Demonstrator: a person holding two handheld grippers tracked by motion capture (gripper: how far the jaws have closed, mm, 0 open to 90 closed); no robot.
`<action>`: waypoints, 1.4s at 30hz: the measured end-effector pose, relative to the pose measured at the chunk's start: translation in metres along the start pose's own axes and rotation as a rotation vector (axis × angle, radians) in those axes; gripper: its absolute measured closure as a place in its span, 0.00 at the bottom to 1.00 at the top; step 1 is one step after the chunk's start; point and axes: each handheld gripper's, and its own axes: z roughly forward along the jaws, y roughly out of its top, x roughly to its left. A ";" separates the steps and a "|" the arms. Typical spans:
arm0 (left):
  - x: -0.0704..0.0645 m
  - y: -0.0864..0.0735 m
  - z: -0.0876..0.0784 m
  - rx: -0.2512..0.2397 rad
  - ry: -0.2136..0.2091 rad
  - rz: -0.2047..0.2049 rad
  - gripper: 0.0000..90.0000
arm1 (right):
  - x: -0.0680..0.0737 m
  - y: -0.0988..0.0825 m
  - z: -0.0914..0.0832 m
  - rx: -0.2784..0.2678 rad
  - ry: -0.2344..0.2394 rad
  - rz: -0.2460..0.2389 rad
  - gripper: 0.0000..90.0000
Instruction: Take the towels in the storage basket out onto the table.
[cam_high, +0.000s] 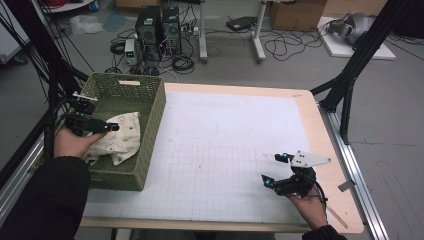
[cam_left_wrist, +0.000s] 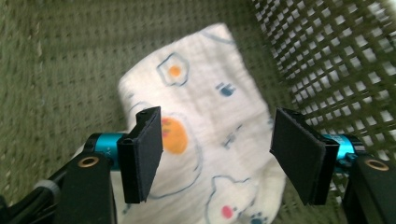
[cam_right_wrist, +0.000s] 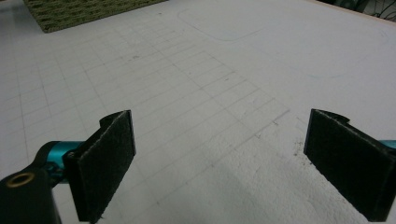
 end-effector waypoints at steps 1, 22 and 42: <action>0.001 -0.001 0.000 0.011 0.002 0.001 0.38 | 0.000 0.000 0.000 0.000 0.000 -0.001 0.09; 0.002 -0.007 0.019 0.146 0.116 0.051 0.83 | 0.000 0.000 0.001 0.006 0.005 -0.009 0.09; -0.013 -0.015 0.053 0.338 -0.047 0.120 0.54 | 0.002 0.001 0.008 0.017 0.019 -0.015 0.09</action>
